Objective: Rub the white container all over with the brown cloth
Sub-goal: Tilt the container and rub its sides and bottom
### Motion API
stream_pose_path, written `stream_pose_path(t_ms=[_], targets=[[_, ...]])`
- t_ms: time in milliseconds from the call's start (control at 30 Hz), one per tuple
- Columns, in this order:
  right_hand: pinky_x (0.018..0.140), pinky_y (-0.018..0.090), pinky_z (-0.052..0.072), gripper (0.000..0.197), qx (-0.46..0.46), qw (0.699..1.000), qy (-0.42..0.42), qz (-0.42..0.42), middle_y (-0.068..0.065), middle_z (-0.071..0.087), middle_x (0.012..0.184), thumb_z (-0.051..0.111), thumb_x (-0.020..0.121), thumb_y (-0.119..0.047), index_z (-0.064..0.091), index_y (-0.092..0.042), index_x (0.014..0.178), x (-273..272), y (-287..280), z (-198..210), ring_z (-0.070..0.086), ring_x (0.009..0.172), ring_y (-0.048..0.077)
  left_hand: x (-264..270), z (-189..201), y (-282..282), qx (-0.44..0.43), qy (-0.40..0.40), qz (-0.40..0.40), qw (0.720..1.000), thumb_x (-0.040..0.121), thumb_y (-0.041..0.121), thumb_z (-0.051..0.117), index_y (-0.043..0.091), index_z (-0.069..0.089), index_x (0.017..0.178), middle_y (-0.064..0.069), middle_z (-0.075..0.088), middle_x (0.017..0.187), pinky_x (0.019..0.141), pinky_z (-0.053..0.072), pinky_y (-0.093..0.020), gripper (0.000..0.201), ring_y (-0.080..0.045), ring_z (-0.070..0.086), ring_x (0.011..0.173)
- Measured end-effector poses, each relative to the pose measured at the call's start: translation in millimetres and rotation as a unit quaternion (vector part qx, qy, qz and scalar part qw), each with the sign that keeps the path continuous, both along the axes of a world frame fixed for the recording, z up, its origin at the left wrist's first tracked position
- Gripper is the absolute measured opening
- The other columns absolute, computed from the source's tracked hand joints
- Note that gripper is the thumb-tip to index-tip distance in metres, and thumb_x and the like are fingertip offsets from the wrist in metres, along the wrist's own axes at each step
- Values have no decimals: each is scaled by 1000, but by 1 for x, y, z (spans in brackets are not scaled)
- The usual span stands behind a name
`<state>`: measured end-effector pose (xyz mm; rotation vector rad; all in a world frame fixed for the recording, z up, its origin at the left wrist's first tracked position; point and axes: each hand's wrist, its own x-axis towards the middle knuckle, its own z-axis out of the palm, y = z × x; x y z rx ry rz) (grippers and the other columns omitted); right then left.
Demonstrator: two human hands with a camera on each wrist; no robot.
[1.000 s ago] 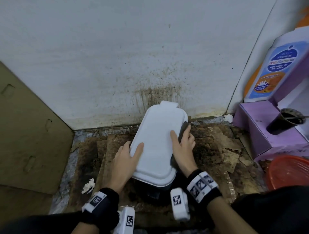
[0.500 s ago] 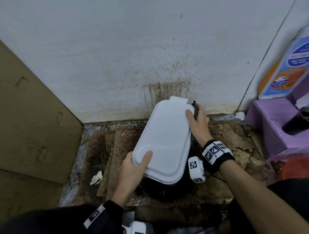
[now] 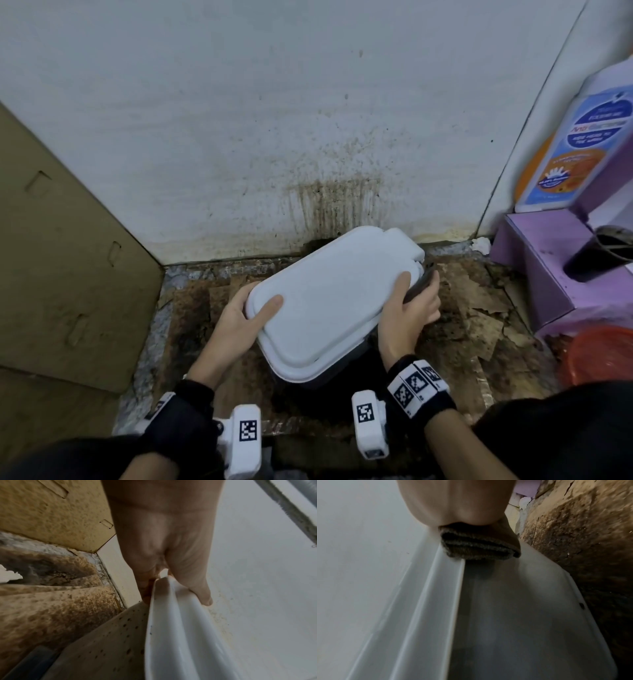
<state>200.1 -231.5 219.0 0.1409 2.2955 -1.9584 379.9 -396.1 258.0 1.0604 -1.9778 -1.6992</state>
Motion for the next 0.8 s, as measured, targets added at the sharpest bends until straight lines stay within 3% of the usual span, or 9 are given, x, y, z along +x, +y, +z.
stream_pose_path(t_ms=[133, 233, 333, 433, 467, 567, 700, 767, 800], targets=[[117, 44, 23, 64, -3, 999, 7, 40, 4, 18, 166, 38, 107, -48, 18, -21, 162, -4, -4, -1, 8, 152, 24, 10, -11, -4, -14, -18, 12, 1000, 93, 44, 74, 34, 60, 133, 13, 64, 132, 83, 59, -21, 43, 7, 67, 107], [119, 47, 22, 62, 2, 998, 20, 64, 3, 19, 166, 38, 108, -46, 19, -20, 162, -6, -10, -2, 8, 152, 22, 18, -25, -5, -58, -63, 62, 994, 74, 82, 73, 37, 49, 148, 10, 52, 148, 104, 56, -44, 90, -10, 60, 127], [117, 40, 26, 56, -35, 999, -12, 30, 2, 29, 163, 32, 108, -47, 28, -23, 159, -15, -13, -7, 16, 151, 22, 19, -30, 5, -79, -77, 97, 989, 67, 88, 66, 29, 41, 155, 6, 45, 154, 109, 51, -50, 109, -17, 55, 132], [112, 49, 42, 53, -89, 993, -77, 3, 1, 47, 152, 32, 106, -49, 36, -28, 155, -30, -9, -10, 44, 139, 24, 21, -36, 16, -83, -89, 130, 984, 68, 93, 63, 27, 40, 151, 5, 50, 148, 104, 55, -50, 109, -17, 58, 128], [108, 47, 45, 51, -97, 991, -90, 2, -1, 50, 149, 33, 108, -46, 37, -28, 155, -35, -8, -8, 50, 133, 23, 23, -39, 20, -84, -101, 141, 981, 67, 95, 63, 25, 39, 151, 4, 51, 146, 102, 55, -51, 111, -17, 59, 126], [96, 34, 41, 46, -93, 993, -77, 6, -4, 52, 139, 32, 111, -36, 40, -21, 154, -54, -3, 2, 50, 123, 16, 22, -44, 32, -84, -128, 173, 973, 70, 93, 60, 22, 37, 149, -1, 49, 144, 102, 55, -53, 109, -24, 58, 126], [99, 32, 40, 43, -59, 995, -38, 67, -4, 55, 137, 33, 111, -32, 46, -17, 149, -88, -4, 10, 51, 123, 15, 20, -41, 45, -79, -109, 182, 974, 86, 72, 64, 18, 41, 144, 1, 55, 135, 97, 54, -45, 82, -22, 59, 121], [91, 32, 39, 34, -35, 990, -22, 135, -8, 58, 115, 34, 111, -30, 58, -18, 130, -100, -7, 14, 53, 104, 11, 20, -39, 49, -71, -92, 177, 977, 88, 71, 63, 22, 42, 139, 5, 59, 130, 94, 55, -42, 74, -17, 61, 117], [83, 33, 39, 28, -19, 985, -11, 171, -7, 56, 95, 35, 110, -30, 61, -20, 107, -103, -8, 17, 51, 87, 12, 19, -38, 50, -66, -84, 173, 979, 88, 71, 62, 25, 42, 136, 7, 60, 128, 92, 55, -41, 70, -16, 62, 116]])
